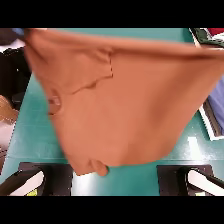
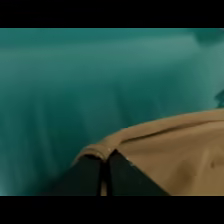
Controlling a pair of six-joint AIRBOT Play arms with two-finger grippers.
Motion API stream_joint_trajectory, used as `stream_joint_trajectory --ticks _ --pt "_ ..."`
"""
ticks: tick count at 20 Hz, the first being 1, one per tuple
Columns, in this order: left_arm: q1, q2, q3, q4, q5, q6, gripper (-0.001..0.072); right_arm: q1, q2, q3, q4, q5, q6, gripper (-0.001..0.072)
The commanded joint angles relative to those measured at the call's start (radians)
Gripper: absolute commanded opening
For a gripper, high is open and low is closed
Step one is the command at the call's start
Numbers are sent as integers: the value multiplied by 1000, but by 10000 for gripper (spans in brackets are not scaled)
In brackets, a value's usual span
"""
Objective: Fold the shirts.
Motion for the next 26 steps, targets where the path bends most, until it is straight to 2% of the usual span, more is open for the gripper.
stream_joint_trajectory --ticks 1,5,9,10,12,15,21,22,23,24,25,26 --pt "0 -253 -93 -5 43 17 26 40 -182 -148 -5 -97 -6 13" --pt "0 -512 -54 -120 195 119 26 127 -411 -95 -4 -293 -5 13" --pt "4 -585 13 -130 290 121 26 179 -541 75 -7 -356 -4 13" --pt "8 -583 25 -125 262 121 26 185 -550 102 -8 -355 -4 13" --pt "25 -583 61 -70 121 107 24 186 -536 103 -45 -337 -4 12" --pt "29 -583 62 73 -70 58 24 188 -462 -14 -103 -306 -4 12" --pt "22 -583 -74 103 -135 55 27 200 -326 -350 -99 -360 -5 14" --pt "23 -583 -105 104 -135 40 88 202 -321 -382 -76 -365 -5 18" --pt "23 -583 -125 106 -133 34 387 201 -322 -402 -42 -364 -5 89" --pt "23 -583 -135 107 -134 29 570 197 -322 -416 -8 -364 -5 261" --pt "26 -581 -134 108 -148 21 497 193 -322 -415 19 -354 -5 323" --pt "31 -568 -135 111 -168 14 501 192 -316 -408 39 -336 -5 324"
